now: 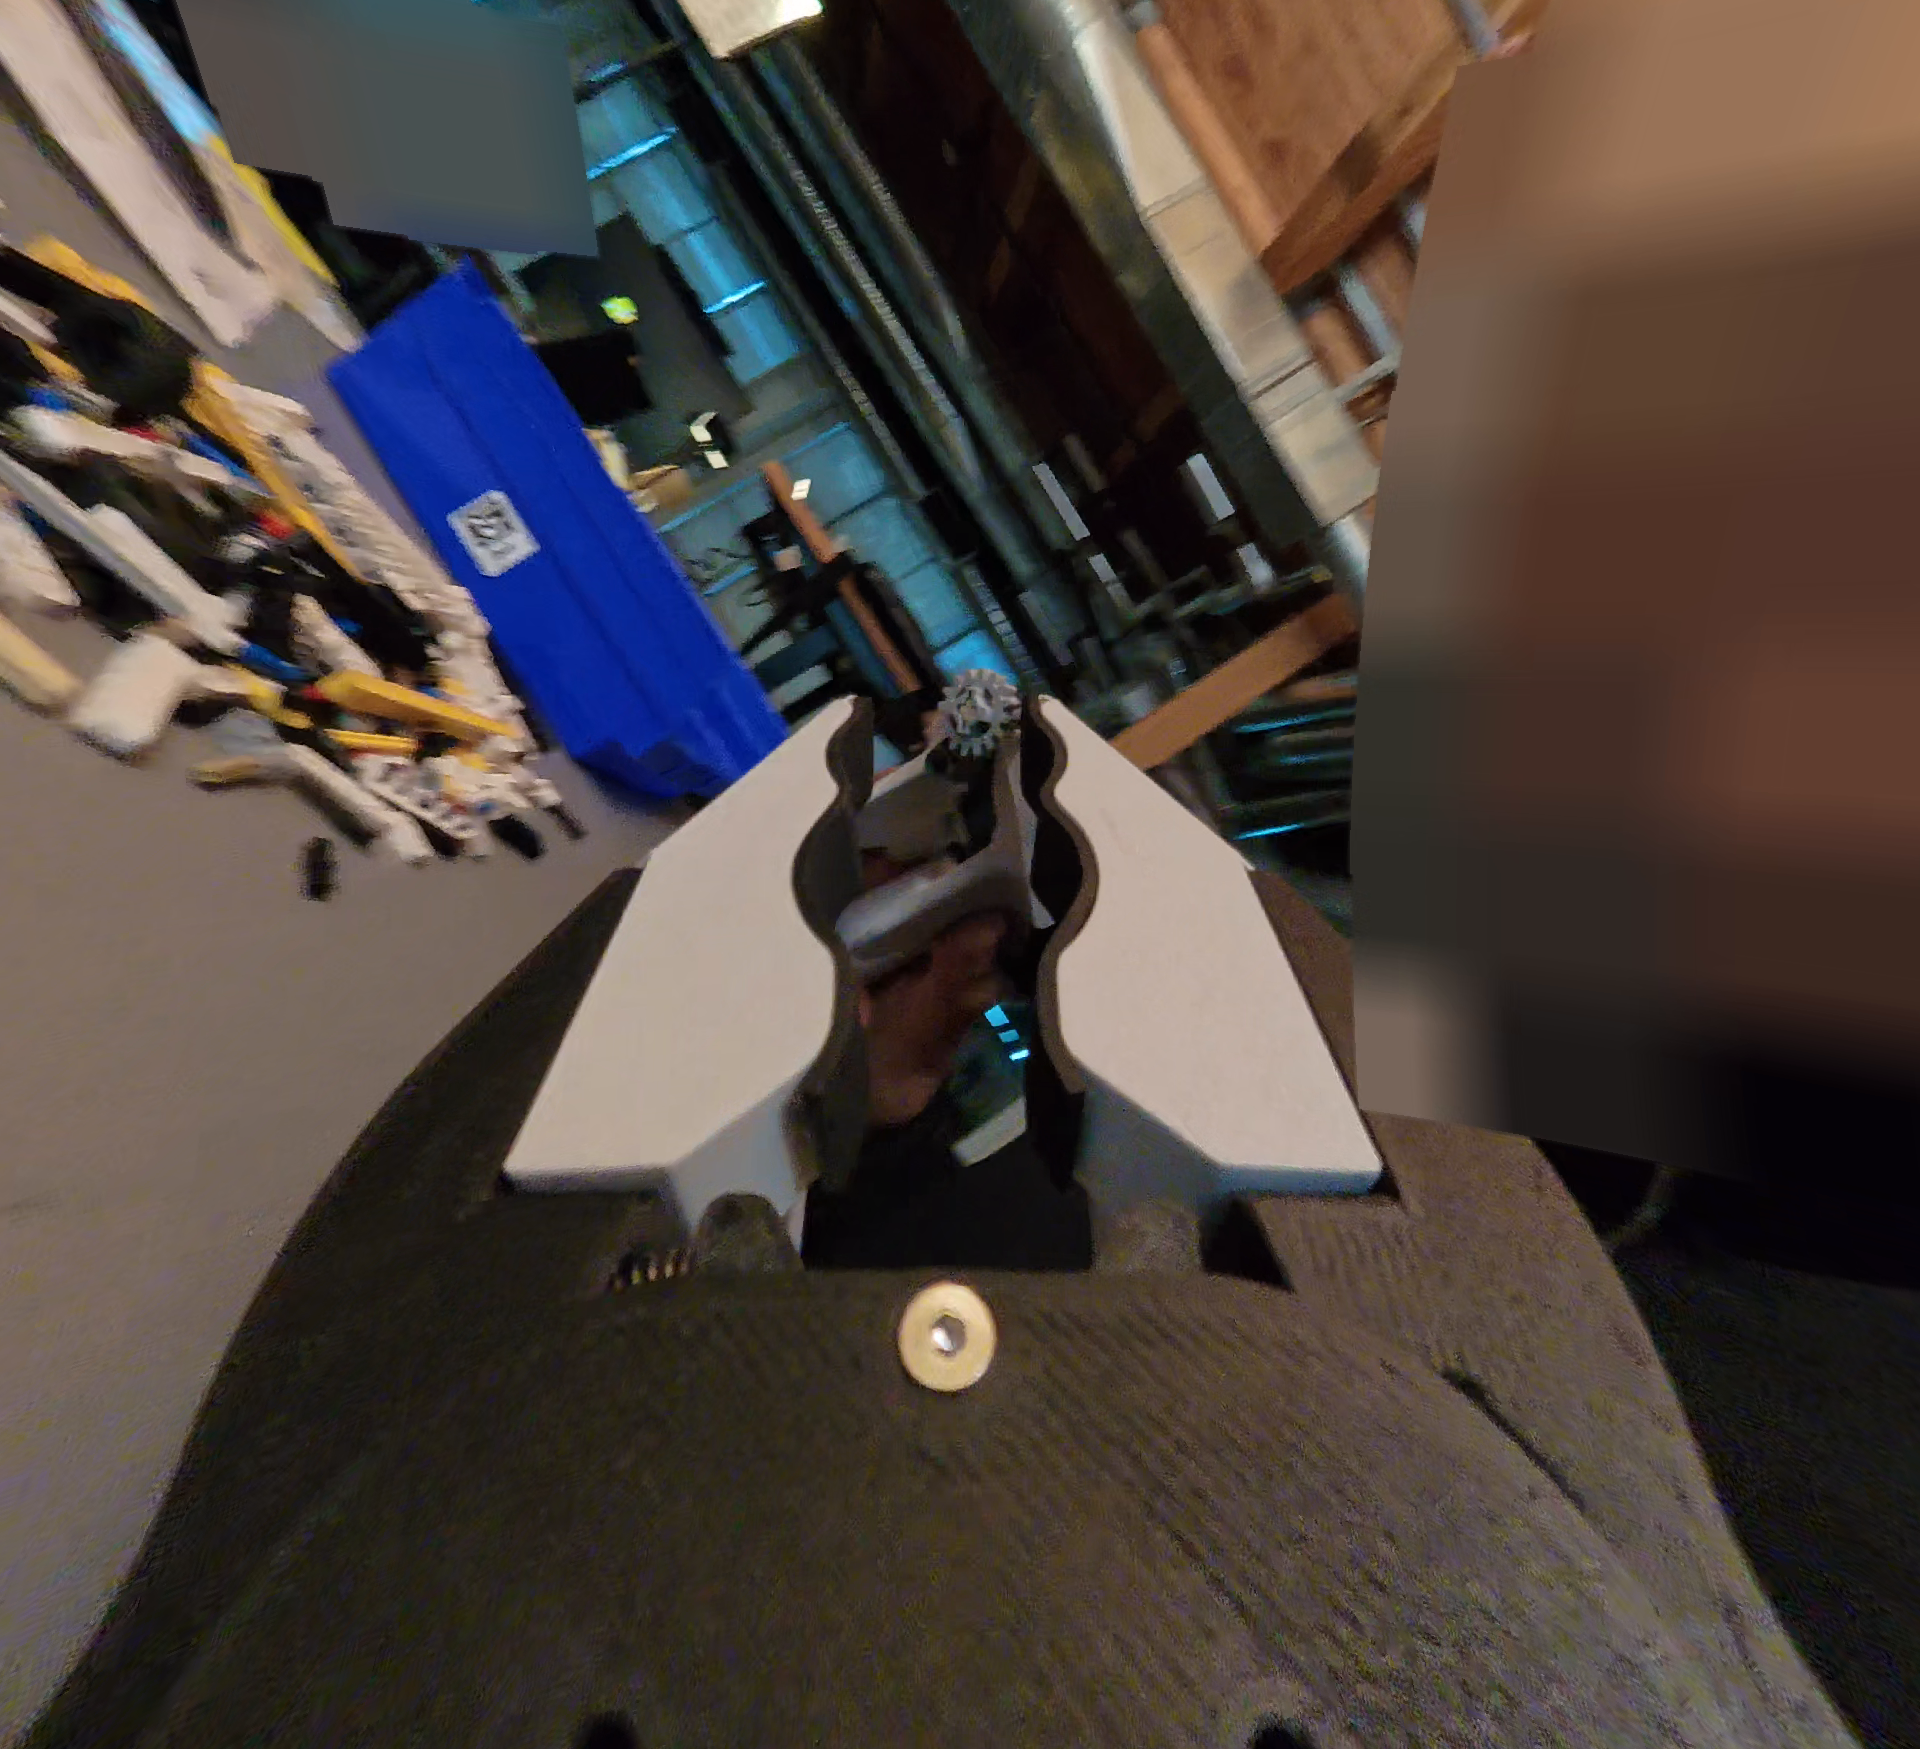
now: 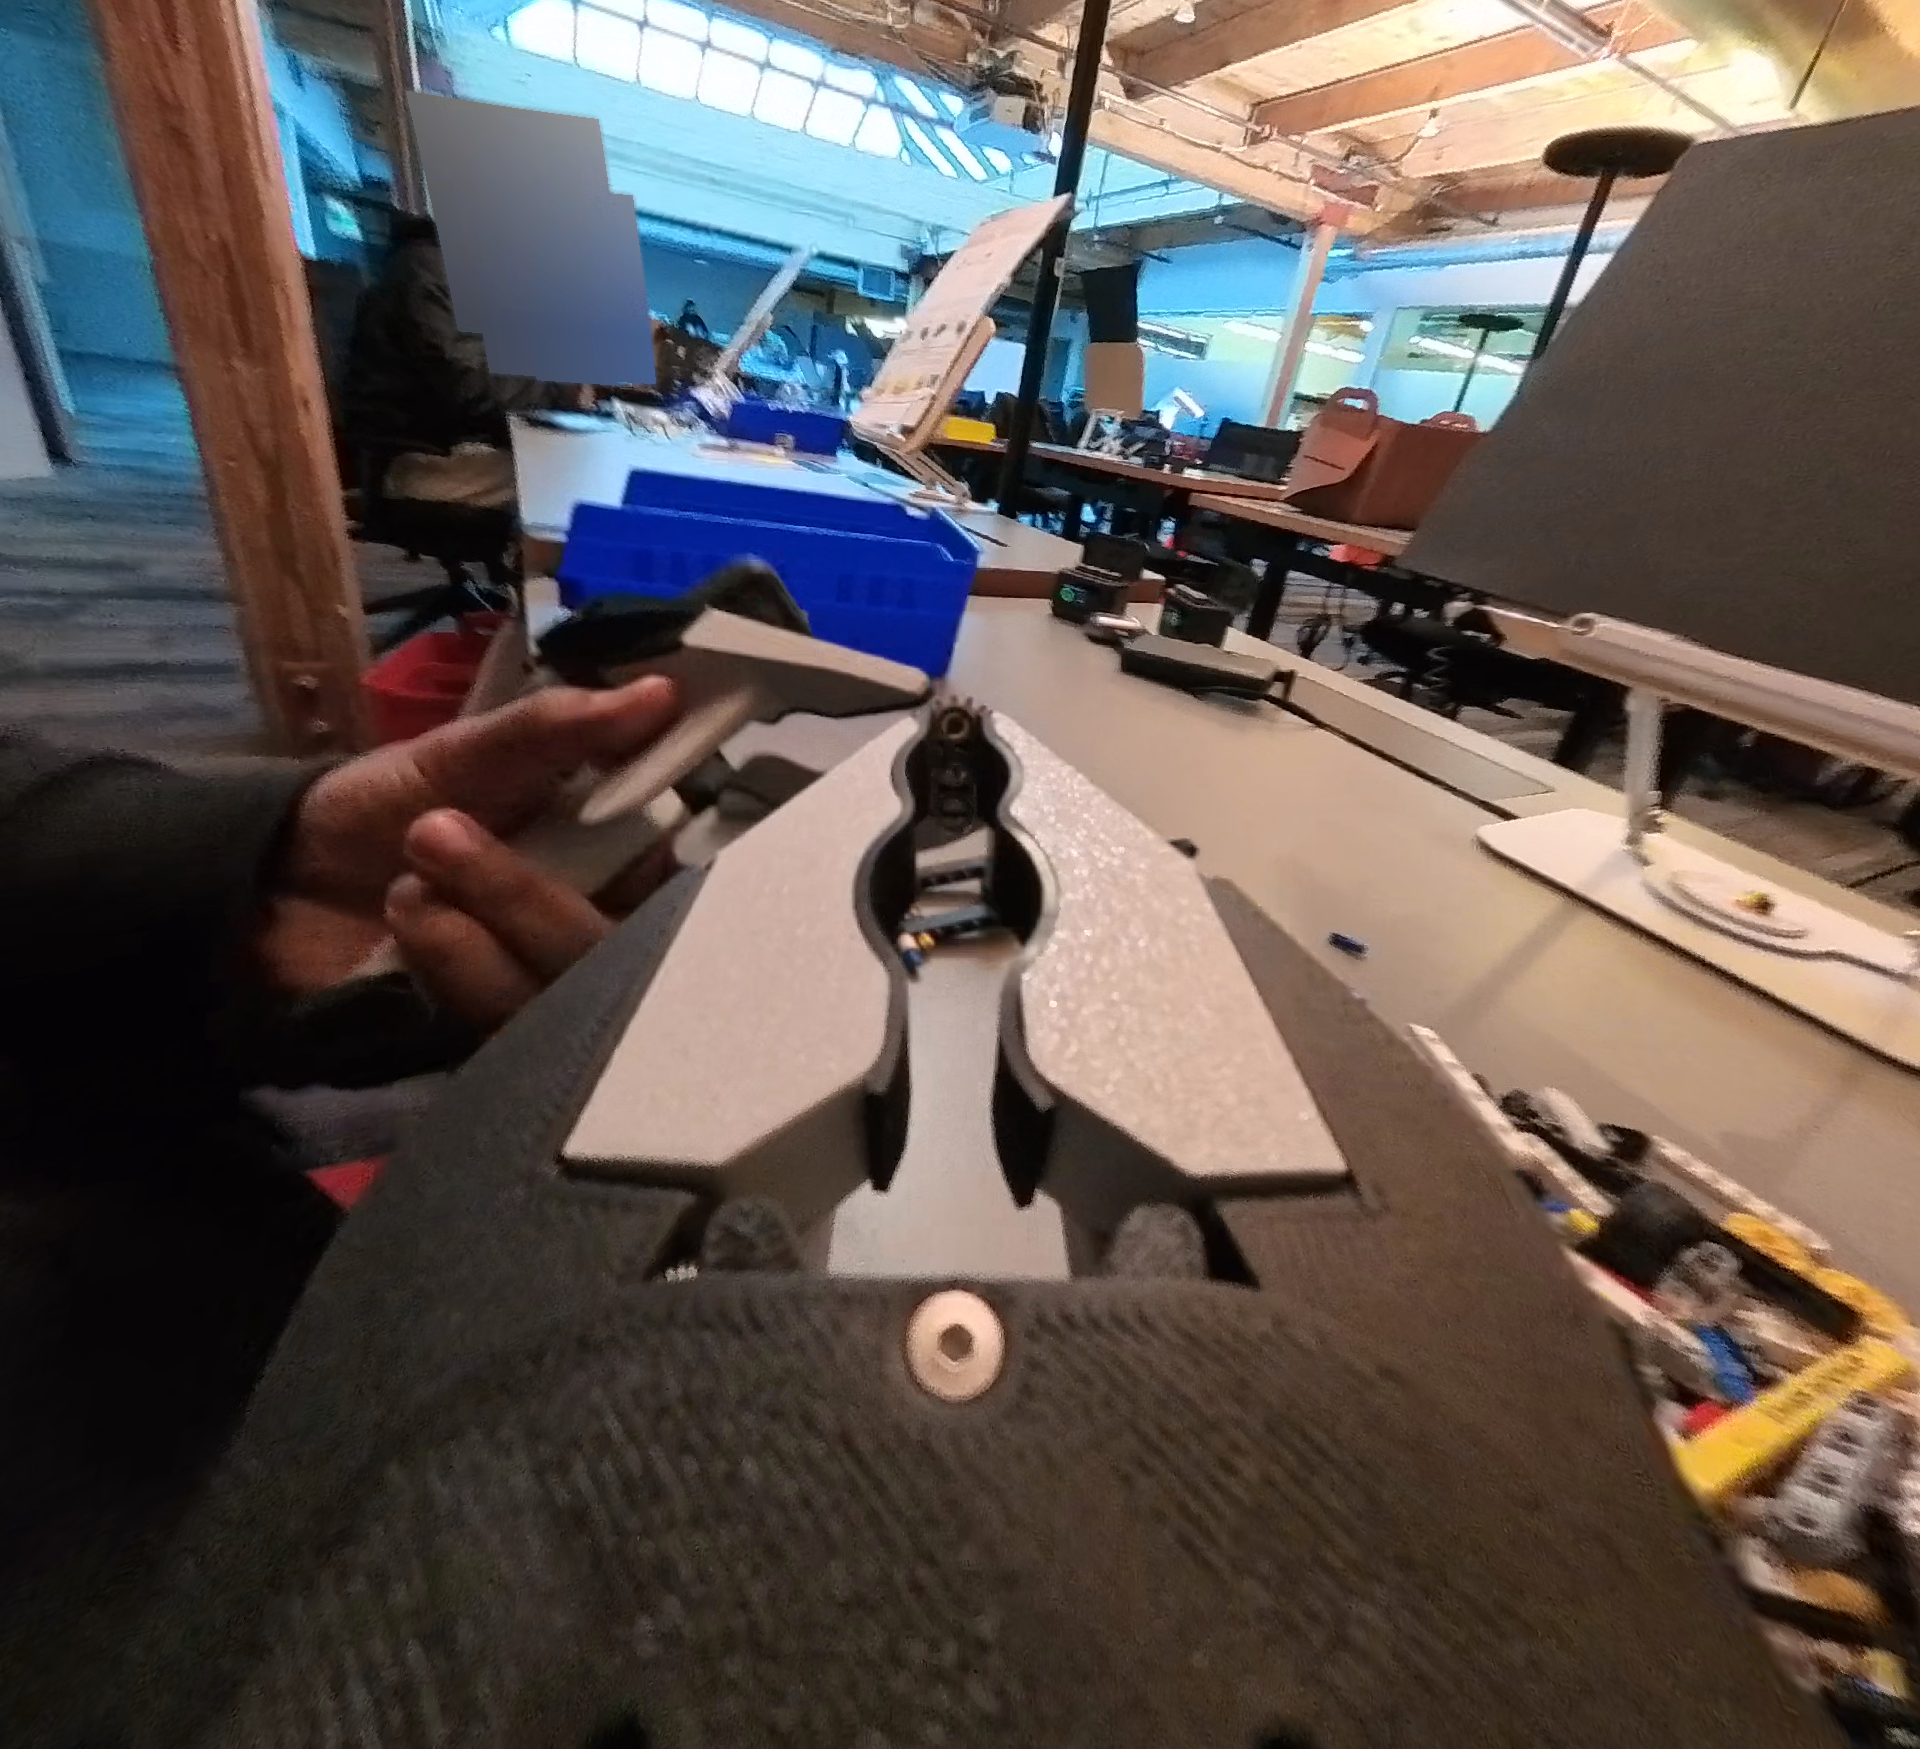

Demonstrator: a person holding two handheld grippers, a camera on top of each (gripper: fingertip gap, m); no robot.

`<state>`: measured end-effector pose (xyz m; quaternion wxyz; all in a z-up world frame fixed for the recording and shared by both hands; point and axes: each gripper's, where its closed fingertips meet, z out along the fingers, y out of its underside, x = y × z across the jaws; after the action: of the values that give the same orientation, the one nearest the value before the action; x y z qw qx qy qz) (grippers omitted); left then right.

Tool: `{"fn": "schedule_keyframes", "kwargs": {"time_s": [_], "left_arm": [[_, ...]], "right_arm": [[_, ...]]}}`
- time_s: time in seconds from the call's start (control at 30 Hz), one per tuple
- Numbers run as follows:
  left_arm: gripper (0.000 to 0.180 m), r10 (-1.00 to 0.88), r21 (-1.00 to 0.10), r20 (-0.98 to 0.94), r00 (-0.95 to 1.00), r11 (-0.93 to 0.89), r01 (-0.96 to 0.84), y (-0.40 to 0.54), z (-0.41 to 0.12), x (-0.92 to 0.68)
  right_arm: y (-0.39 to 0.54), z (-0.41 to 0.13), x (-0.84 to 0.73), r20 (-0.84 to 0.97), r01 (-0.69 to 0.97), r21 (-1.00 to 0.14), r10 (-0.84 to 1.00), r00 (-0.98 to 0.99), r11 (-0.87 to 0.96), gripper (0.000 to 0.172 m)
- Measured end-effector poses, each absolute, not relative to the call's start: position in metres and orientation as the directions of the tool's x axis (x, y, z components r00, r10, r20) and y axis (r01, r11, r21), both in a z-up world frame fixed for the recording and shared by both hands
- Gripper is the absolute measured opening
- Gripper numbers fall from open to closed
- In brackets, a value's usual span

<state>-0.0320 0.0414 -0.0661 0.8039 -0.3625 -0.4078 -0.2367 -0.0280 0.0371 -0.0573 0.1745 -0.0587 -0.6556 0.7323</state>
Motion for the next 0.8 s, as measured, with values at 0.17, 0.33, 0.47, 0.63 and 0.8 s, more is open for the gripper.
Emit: {"fn": "schedule_keyframes", "kwargs": {"time_s": [0.17, 0.33, 0.47, 0.63, 0.8], "left_arm": [[0.018, 0.183, -0.630, 0.744, 0.643, 0.513, 0.583, 0.041, -0.071, -0.028], [0.007, 0.334, -0.736, 0.669, 0.663, 0.420, 0.531, 0.041, -0.078, -0.030], [0.009, 0.250, -0.699, 0.699, 0.670, 0.439, 0.564, 0.042, -0.074, -0.024], [0.005, 0.372, -0.751, 0.653, 0.660, 0.436, 0.496, 0.038, -0.080, -0.032], [0.000, 0.809, -0.953, 0.245, 0.534, 0.098, 0.288, 0.019, -0.123, -0.057]], "right_arm": [[0.036, -0.071, -0.032, 0.334, -0.321, -0.942, 0.374, -0.865, 0.100, 0.004], [0.033, -0.074, -0.029, 0.409, -0.382, -0.912, 0.371, -0.834, 0.147, 0.004], [0.033, -0.069, -0.024, 0.382, -0.371, -0.923, 0.350, -0.855, 0.101, 0.004], [0.031, -0.078, -0.030, 0.398, -0.361, -0.918, 0.374, -0.838, 0.167, 0.004], [0.031, -0.039, -0.010, 0.239, -0.292, -0.952, 0.372, -0.897, -0.091, 0.004]]}}
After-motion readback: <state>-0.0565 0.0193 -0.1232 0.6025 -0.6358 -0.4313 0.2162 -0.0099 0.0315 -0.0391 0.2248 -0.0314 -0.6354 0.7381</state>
